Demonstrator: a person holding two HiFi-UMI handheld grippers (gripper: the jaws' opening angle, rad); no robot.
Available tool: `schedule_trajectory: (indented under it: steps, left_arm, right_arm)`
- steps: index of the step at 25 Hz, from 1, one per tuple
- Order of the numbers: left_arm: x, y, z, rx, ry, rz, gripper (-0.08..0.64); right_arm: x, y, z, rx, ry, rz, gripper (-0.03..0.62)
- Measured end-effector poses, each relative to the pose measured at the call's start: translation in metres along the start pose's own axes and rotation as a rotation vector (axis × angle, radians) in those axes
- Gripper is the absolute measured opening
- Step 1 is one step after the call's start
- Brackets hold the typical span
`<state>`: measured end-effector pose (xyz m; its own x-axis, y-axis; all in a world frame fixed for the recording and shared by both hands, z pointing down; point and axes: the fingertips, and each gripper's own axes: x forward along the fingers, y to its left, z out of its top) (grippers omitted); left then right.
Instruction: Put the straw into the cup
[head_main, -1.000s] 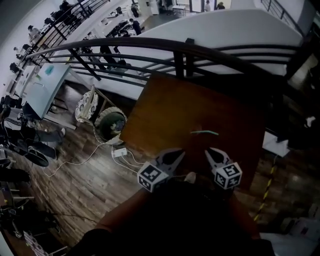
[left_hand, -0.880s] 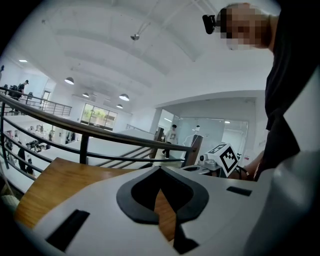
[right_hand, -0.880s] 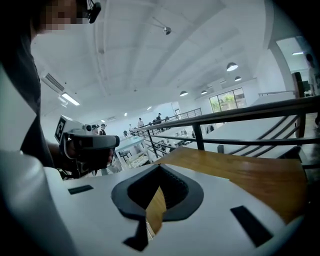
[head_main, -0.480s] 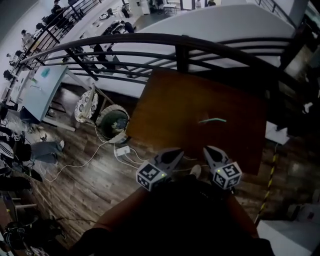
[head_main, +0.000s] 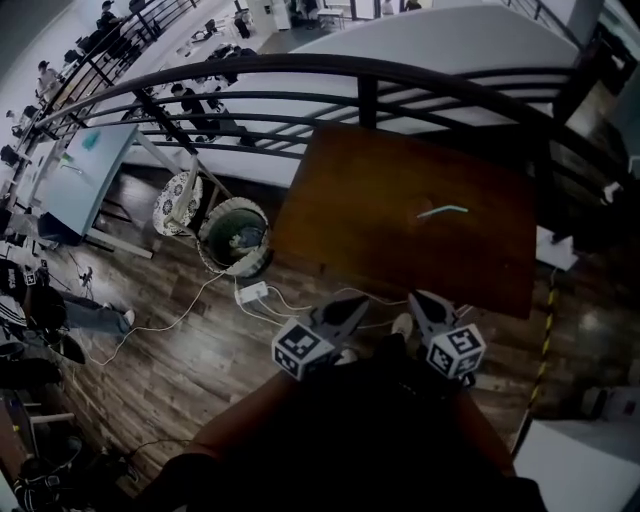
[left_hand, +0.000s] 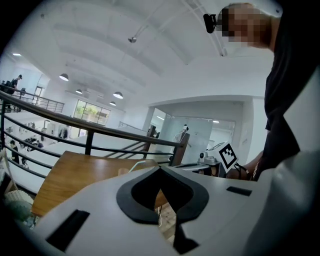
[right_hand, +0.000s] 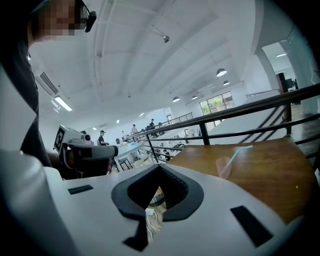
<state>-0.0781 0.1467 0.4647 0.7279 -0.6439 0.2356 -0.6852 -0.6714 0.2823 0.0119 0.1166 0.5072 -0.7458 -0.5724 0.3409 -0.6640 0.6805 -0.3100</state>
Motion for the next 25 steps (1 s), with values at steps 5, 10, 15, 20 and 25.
schedule_trajectory:
  steps: [5,10,15,20,25]
  left_arm:
    - [-0.034,-0.015,-0.024,0.004,0.02,-0.03,0.011]
    - [-0.05,-0.036,-0.035,0.012,0.025,-0.083,0.011]
    - [-0.049,-0.061,-0.035,0.016,0.026,-0.137,0.011]
    - [-0.048,-0.078,-0.033,0.021,0.013,-0.147,0.011]
    - [-0.036,-0.111,-0.042,0.02,0.029,-0.17,0.011]
  right_arm:
    - [-0.013,0.044,-0.027,0.01,-0.01,-0.012,0.011]
    - [-0.038,0.07,-0.04,-0.003,-0.039,-0.048,0.011]
    - [-0.064,0.08,-0.042,-0.016,-0.064,-0.07,0.011]
    - [-0.087,0.091,-0.04,-0.026,-0.078,-0.078,0.011]
    - [-0.116,0.093,-0.048,-0.029,-0.082,-0.073,0.011]
